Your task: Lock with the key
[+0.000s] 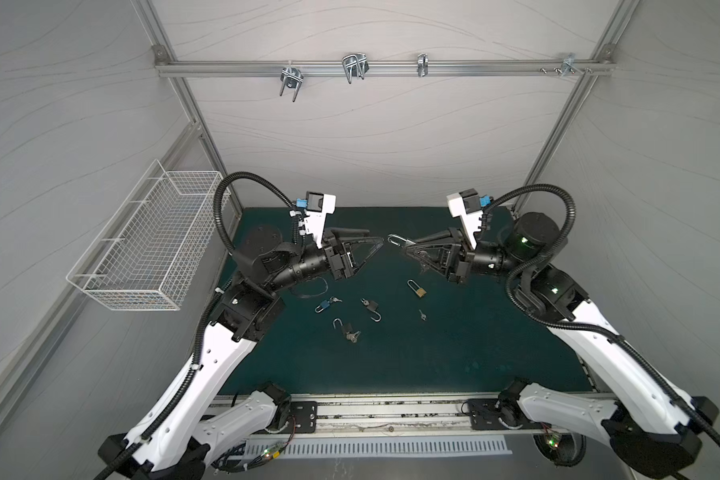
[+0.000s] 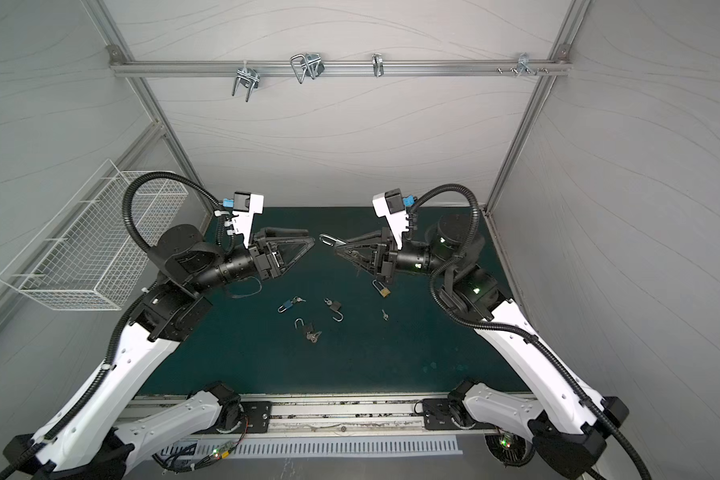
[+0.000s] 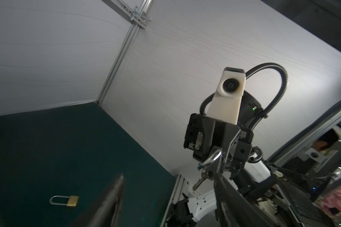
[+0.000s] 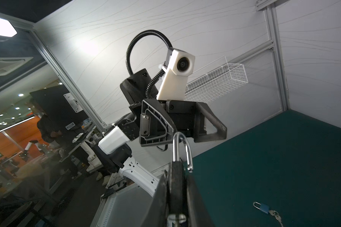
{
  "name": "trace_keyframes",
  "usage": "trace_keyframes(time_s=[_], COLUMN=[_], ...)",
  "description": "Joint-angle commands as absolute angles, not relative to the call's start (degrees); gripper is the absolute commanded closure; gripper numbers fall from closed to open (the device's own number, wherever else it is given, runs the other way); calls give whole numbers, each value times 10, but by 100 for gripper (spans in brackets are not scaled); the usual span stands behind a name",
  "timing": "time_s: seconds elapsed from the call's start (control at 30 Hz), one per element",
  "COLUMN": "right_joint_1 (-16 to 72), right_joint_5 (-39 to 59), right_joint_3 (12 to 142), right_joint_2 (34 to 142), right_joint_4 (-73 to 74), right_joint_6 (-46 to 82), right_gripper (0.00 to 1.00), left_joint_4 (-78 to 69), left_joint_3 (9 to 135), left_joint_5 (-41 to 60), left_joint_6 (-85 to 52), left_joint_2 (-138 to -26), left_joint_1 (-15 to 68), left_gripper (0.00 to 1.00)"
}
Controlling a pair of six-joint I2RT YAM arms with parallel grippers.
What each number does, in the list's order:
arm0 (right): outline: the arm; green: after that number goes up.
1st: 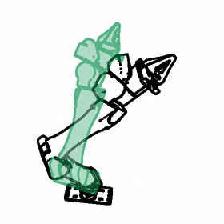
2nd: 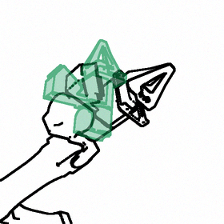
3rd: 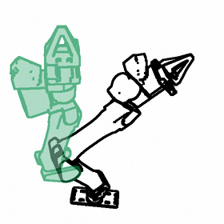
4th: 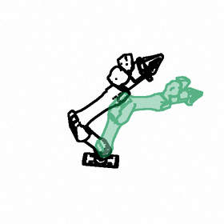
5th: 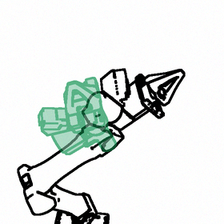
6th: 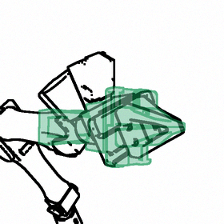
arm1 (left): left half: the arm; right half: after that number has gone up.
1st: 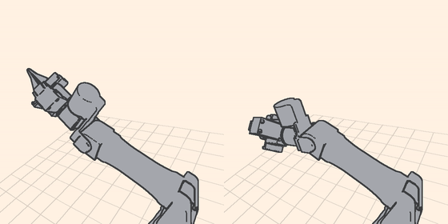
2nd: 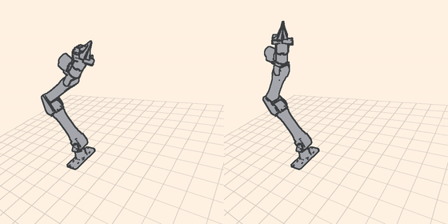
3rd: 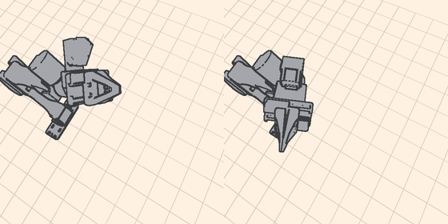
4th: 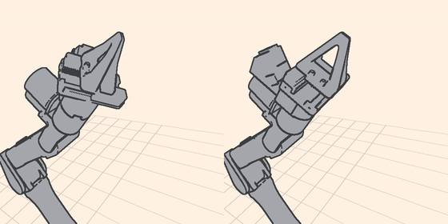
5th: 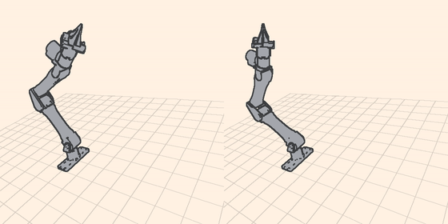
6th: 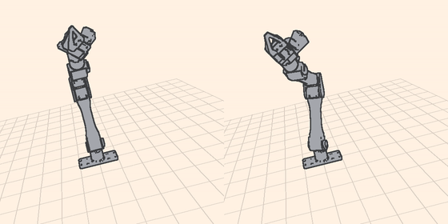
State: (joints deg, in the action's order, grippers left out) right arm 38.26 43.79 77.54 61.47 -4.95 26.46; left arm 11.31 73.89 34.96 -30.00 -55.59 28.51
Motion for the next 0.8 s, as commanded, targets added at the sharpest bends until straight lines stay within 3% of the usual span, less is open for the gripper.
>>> trace_keyframes(time_s=[0.0, 0.17, 0.3, 0.57, 0.67, 0.77], right_joint_1=[342, 314, 323, 363, 366, 368], right_joint_5=[515, 591, 639, 634, 628, 626], right_joint_3=[832, 901, 913, 902, 898, 897], right_joint_2=[615, 653, 679, 688, 689, 689], right_joint_4=[-183, -306, -318, -307, -297, -298], right_joint_6=[195, 140, 153, 162, 172, 175], right_gripper=[100, 100, 100, 100, 100, 100], left_joint_4=[249, 307, 276, 197, 204, 203], left_joint_3=[805, 844, 834, 812, 812, 812], left_joint_5=[342, 437, 477, 527, 531, 531], left_joint_6=[-189, -127, -136, -174, -160, -159], left_joint_2=[-554, -578, -586, -596, -602, -605], left_joint_1=[279, 278, 279, 310, 340, 354], left_gripper=[31, 31, 31, 31, 39, 54])
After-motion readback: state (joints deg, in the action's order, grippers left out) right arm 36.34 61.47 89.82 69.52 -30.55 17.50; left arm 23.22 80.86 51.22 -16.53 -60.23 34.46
